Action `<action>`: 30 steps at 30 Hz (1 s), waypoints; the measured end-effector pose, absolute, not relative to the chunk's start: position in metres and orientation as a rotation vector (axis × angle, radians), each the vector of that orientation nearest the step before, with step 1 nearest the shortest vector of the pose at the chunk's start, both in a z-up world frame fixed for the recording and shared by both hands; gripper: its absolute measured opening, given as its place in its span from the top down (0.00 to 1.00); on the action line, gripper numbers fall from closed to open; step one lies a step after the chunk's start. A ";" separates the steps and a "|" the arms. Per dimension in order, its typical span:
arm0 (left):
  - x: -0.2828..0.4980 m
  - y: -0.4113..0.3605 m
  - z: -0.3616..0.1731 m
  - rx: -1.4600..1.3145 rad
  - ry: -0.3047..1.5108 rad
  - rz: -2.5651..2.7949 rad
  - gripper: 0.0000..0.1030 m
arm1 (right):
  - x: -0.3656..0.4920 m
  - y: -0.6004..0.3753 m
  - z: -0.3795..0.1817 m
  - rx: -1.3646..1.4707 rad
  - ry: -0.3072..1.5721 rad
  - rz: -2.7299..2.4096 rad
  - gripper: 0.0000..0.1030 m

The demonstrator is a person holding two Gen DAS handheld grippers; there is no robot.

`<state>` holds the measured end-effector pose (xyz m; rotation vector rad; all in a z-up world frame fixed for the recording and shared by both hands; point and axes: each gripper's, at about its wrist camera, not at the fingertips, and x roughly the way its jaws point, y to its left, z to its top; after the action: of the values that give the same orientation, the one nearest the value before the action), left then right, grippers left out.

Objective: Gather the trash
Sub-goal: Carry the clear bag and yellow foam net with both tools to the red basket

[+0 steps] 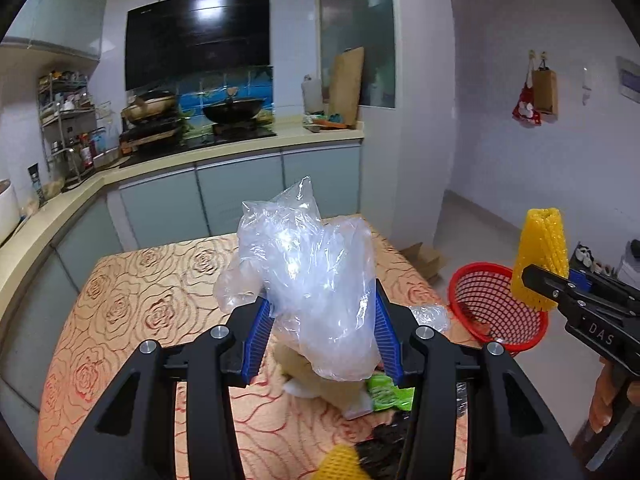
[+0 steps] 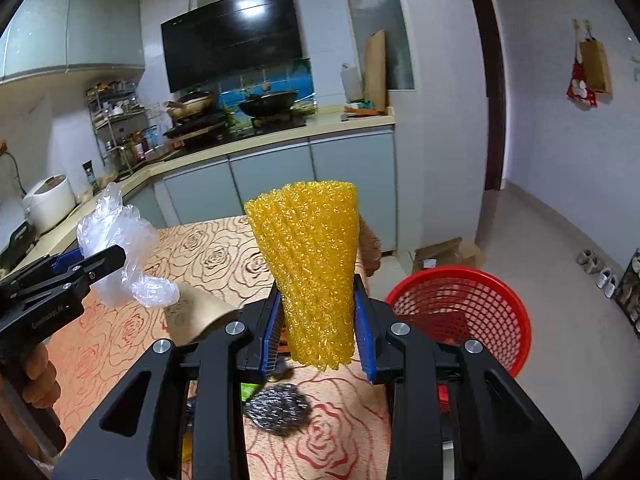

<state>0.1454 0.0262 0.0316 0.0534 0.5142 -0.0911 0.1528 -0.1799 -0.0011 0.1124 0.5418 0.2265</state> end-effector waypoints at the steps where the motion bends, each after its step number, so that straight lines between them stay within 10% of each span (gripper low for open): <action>1: 0.146 0.022 0.031 0.056 0.514 -0.100 0.57 | 0.152 -0.183 -0.001 0.115 0.541 0.217 0.70; 30: 0.208 -0.120 0.007 0.102 0.562 -0.352 0.57 | 0.158 -0.288 -0.023 0.188 0.568 -0.037 0.70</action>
<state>0.2078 -0.1199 0.0072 0.1023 0.5619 -0.3524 0.1581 -0.2882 -0.0231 0.1878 0.5678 -0.0367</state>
